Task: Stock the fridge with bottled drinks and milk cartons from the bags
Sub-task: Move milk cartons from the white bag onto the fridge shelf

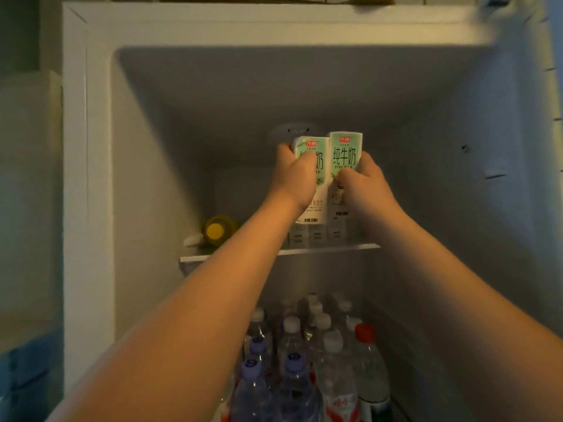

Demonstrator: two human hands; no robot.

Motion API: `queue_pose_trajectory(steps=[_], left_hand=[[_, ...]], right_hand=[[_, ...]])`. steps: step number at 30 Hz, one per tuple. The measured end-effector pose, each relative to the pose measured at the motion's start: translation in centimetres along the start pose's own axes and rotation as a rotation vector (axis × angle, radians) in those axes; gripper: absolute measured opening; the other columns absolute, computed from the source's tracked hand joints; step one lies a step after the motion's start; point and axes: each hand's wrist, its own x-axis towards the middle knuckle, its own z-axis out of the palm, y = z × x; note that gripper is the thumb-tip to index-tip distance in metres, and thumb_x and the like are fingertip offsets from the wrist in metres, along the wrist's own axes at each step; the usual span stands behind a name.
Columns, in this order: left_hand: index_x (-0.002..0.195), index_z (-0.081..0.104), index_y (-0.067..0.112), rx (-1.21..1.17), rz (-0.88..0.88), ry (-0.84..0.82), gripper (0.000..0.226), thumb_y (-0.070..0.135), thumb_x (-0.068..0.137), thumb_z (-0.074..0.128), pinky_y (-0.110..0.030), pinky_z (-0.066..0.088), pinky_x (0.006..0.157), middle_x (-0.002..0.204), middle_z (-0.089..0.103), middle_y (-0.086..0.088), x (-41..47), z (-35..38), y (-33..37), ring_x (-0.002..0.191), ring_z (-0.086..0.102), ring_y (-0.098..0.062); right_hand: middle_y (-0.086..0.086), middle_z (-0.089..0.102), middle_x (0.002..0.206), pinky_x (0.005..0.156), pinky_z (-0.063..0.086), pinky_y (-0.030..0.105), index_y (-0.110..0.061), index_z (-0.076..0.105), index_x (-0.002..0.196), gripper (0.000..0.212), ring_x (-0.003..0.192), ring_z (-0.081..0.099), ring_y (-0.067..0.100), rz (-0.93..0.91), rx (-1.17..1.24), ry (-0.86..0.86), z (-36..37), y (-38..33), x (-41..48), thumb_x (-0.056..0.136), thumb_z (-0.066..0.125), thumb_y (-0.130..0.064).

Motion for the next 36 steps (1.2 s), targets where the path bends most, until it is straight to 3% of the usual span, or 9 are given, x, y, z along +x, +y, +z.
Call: queue_pose_trajectory(steps=[3,8,15,20,24,27,30,32,36], left_hand=[[0.107,0.039,0.008,0.005,-0.056,-0.017,0.013,0.002,0.095,0.041,-0.021,0.045,0.049,0.084,0.053,-0.004,1.9,0.9,-0.7,0.071,0.057,-0.015],[0.116,0.039,0.011,0.111,-0.149,-0.116,0.026,-0.001,0.093,0.042,-0.029,0.047,0.06,0.091,0.058,-0.008,3.8,2.3,-3.4,0.077,0.06,-0.019],[0.136,0.04,0.013,0.228,-0.231,-0.267,0.047,-0.001,0.091,0.044,-0.042,0.057,0.08,0.114,0.062,-0.015,5.2,3.1,-6.7,0.098,0.065,-0.027],[0.123,0.045,0.015,0.661,-0.134,-0.494,0.041,0.007,0.086,0.062,-0.032,0.053,0.067,0.102,0.063,-0.005,7.1,1.8,-5.6,0.087,0.063,-0.018],[0.124,0.051,0.022,1.072,-0.115,-0.683,0.049,0.021,0.082,0.075,-0.042,0.057,0.084,0.11,0.066,-0.002,9.1,1.0,-3.1,0.093,0.067,-0.022],[0.128,0.055,0.018,1.167,-0.087,-0.744,0.052,0.024,0.081,0.078,-0.039,0.057,0.081,0.111,0.069,-0.002,10.2,1.6,-3.0,0.092,0.068,-0.022],[0.133,0.05,0.016,1.168,-0.052,-0.749,0.061,0.026,0.08,0.08,-0.035,0.054,0.074,0.108,0.065,0.003,11.0,2.2,-3.9,0.093,0.064,-0.02],[0.136,0.046,0.018,1.173,-0.01,-0.729,0.067,0.025,0.079,0.081,-0.031,0.051,0.07,0.111,0.062,0.002,11.6,2.7,-4.8,0.094,0.061,-0.019],[0.132,0.047,0.02,1.236,0.094,-0.698,0.066,0.027,0.077,0.083,-0.037,0.053,0.086,0.123,0.062,0.0,13.1,3.7,-7.1,0.106,0.061,-0.021]], right_hand=[[0.002,0.065,0.109,0.074,0.055,0.037,-0.017,0.049,0.12,0.034,0.092,0.065,0.019,0.064,-0.04,-0.032,-0.8,0.5,1.9,0.087,0.048,-0.009],[0.001,0.063,0.099,0.074,0.054,0.038,-0.016,0.048,0.117,0.027,0.089,0.064,0.019,0.15,-0.091,-0.117,-2.3,2.1,3.1,0.093,0.049,-0.003],[0.009,0.065,0.113,0.094,0.05,0.051,-0.016,0.051,0.112,0.029,0.106,0.062,0.028,0.207,-0.177,-0.199,-2.9,5.1,4.0,0.092,0.048,0.004],[0.005,0.068,0.115,0.097,0.05,0.045,-0.015,0.06,0.116,0.038,0.109,0.063,0.023,0.236,-0.363,-0.324,-3.4,6.5,5.6,0.085,0.059,0.007],[0.003,0.073,0.1,0.085,0.057,0.045,-0.018,0.066,0.106,0.034,0.095,0.069,0.027,0.385,-0.676,-0.47,-3.6,6.7,7.0,0.076,0.077,-0.006],[0.005,0.072,0.099,0.083,0.057,0.042,-0.017,0.066,0.102,0.03,0.093,0.068,0.026,0.449,-0.759,-0.477,-3.2,6.8,7.8,0.076,0.079,-0.01],[0.003,0.066,0.095,0.066,0.052,0.033,-0.017,0.061,0.102,0.026,0.082,0.063,0.019,0.522,-0.848,-0.464,-2.8,7.1,8.8,0.082,0.076,-0.014],[0.004,0.064,0.092,0.063,0.049,0.031,-0.013,0.06,0.108,0.025,0.077,0.06,0.018,0.578,-0.89,-0.445,-2.5,7.6,9.7,0.086,0.072,-0.013],[0.009,0.067,0.112,0.092,0.052,0.038,-0.005,0.059,0.118,0.029,0.104,0.064,0.024,0.664,-0.896,-0.451,-1.9,8.8,11.7,0.091,0.066,-0.01]])
